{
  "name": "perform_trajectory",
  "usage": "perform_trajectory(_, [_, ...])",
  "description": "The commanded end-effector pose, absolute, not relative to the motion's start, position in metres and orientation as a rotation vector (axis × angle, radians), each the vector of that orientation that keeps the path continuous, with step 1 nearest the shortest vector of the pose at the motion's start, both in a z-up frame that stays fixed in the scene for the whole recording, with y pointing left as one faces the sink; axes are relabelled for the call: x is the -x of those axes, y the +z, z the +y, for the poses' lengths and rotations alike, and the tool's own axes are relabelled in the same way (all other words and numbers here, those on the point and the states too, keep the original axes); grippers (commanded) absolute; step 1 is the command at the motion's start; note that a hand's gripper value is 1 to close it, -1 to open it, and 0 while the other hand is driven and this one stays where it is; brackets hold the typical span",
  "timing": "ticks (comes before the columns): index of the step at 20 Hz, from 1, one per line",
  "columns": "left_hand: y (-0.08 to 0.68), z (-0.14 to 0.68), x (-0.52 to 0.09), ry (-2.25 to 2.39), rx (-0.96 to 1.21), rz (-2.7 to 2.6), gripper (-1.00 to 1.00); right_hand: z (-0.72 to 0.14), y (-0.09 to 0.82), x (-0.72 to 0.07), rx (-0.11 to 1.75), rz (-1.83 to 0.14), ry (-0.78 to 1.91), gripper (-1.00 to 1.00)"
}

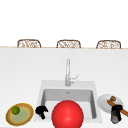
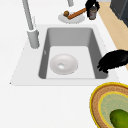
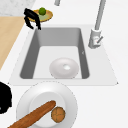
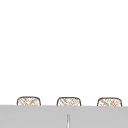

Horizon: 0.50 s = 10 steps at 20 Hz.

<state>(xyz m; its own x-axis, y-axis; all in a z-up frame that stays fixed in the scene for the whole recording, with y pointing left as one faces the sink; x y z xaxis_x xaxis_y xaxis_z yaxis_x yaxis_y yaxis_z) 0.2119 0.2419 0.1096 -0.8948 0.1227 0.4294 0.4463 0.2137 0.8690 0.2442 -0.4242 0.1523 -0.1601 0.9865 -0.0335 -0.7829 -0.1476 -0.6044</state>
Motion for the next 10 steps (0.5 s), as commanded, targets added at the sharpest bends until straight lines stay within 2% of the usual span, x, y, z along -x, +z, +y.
perform_trajectory(1, [0.110,0.242,-0.212,-1.735,0.537,-2.223,0.00,-0.417,0.145,-0.246,0.533,-0.505,1.679,1.00])
perform_trajectory(10, [0.110,0.242,-0.212,-1.735,0.537,-2.223,0.00,-0.385,0.209,-0.244,0.548,-0.483,1.633,1.00])
